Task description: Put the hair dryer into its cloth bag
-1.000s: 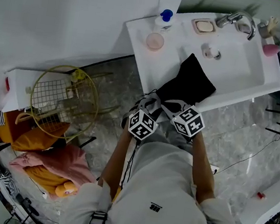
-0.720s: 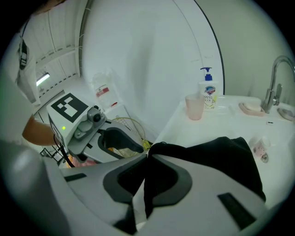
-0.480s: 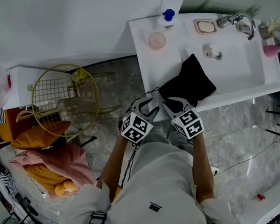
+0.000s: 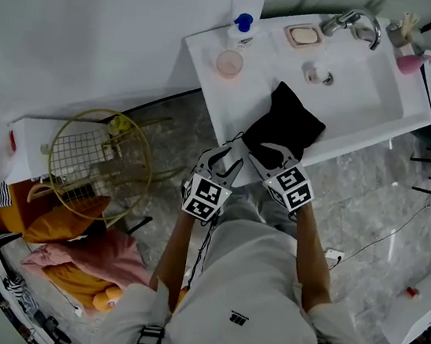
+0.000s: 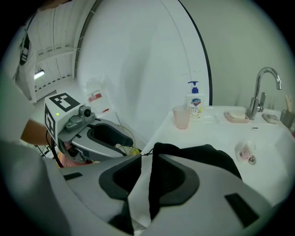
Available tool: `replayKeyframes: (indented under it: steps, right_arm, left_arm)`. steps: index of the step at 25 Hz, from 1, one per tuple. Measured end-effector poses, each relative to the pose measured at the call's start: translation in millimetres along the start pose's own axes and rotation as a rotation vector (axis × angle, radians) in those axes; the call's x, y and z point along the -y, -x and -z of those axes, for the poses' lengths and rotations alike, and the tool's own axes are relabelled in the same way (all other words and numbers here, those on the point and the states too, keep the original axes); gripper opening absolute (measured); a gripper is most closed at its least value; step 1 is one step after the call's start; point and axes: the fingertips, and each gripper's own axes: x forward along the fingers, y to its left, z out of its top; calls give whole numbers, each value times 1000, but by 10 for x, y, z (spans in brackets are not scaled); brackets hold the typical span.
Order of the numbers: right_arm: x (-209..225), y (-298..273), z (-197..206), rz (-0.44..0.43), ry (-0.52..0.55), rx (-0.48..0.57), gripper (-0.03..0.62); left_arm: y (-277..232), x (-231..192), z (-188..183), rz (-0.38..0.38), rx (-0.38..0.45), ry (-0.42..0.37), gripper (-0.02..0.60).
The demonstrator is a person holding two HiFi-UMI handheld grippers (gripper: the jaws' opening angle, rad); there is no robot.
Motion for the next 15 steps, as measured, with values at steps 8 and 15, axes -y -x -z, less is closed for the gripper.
replayKeyframes:
  steps: [8,15]
  right_arm:
    - [77,78,-10,46,-5,43,115]
    - [144,130,-32,78,-10,68,117]
  left_arm:
    - [31,-62,-167,-27,63,-13,166]
    - [119,-145,-266,-45,109,1,166]
